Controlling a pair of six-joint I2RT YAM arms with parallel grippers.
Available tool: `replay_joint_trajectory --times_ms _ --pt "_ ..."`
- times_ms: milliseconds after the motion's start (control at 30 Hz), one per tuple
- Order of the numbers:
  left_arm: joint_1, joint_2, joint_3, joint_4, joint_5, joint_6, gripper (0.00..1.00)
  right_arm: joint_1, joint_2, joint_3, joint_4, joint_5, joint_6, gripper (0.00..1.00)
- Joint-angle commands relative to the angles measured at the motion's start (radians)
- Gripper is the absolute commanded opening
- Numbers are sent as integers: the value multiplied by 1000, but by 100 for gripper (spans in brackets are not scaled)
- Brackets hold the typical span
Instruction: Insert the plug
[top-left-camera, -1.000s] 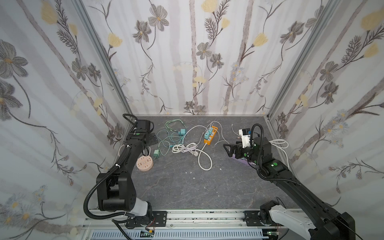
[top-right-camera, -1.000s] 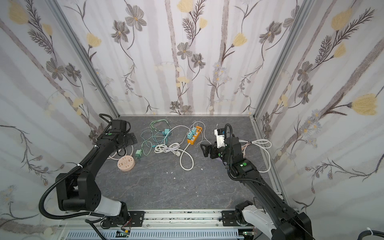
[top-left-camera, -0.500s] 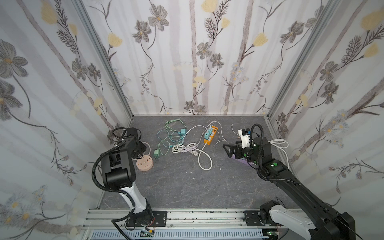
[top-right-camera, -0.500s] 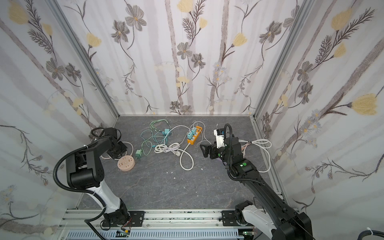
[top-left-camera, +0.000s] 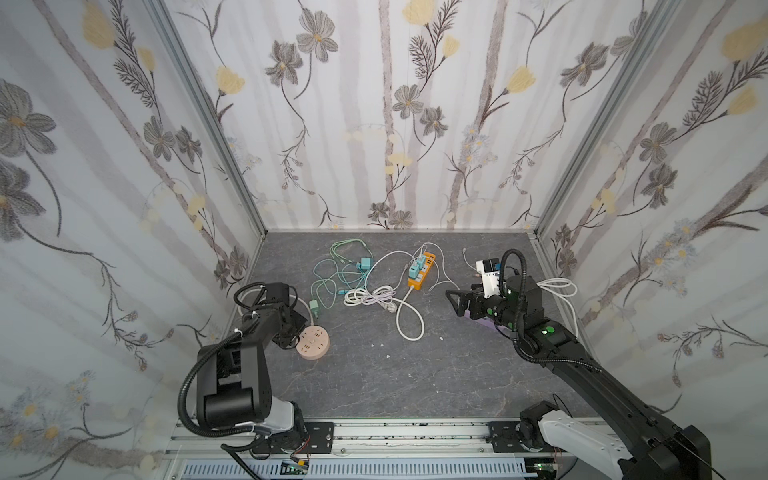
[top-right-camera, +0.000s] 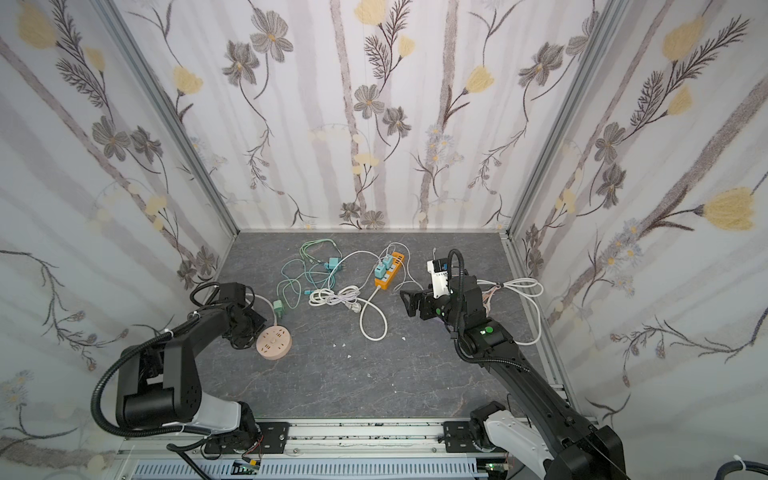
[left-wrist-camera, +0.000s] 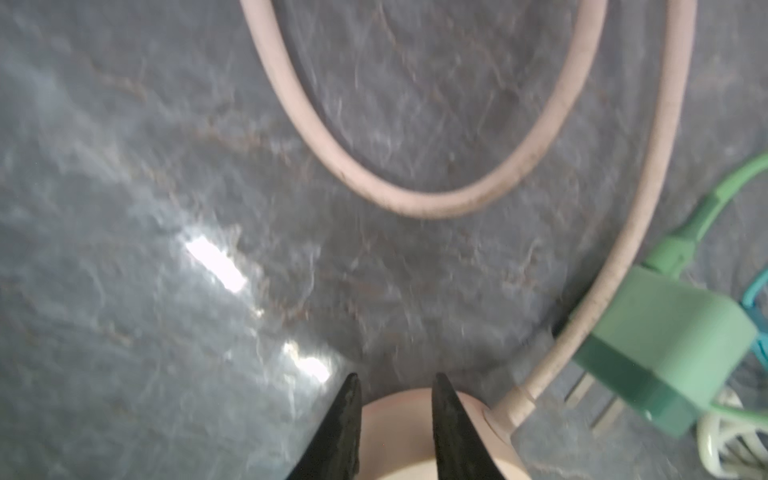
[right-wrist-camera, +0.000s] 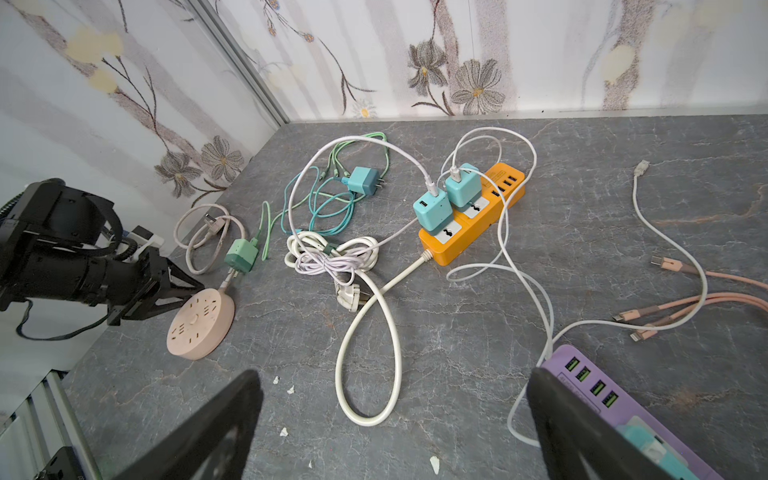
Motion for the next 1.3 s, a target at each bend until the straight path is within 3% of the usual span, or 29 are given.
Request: replay_joint_trajectory --times_ms 0,167,367,500,567,733,800,900,1033,1167,1267 --pt "-86 -104 -77 -28 0 -220 33 7 19 -7 73 -36 -14 99" --pt "-277 -193 -154 4 6 -429 33 33 57 -9 111 -59 -31 99" --pt "-430 -191 -117 -29 46 -544 31 68 89 -2 114 -74 -56 99" --pt "-517 -199 -103 -53 44 -621 31 121 113 -17 103 -154 -178 98" --pt "-558 -189 -111 -7 61 -663 32 189 142 -9 72 -140 -272 97" --pt "-639 -76 -100 109 108 -687 33 327 254 28 47 -90 -369 94" --pt "-650 -27 -67 143 139 -659 33 353 289 49 51 -82 -376 94" --pt "-690 2 49 64 122 -587 33 390 316 76 40 -71 -382 94" --pt "-697 -74 170 -129 3 -463 42 399 303 73 34 -26 -386 95" --pt "-690 -118 297 -289 -246 -126 70 397 268 55 66 51 -373 98" --pt "-658 -69 344 -361 -509 117 83 398 253 55 93 131 -346 99"
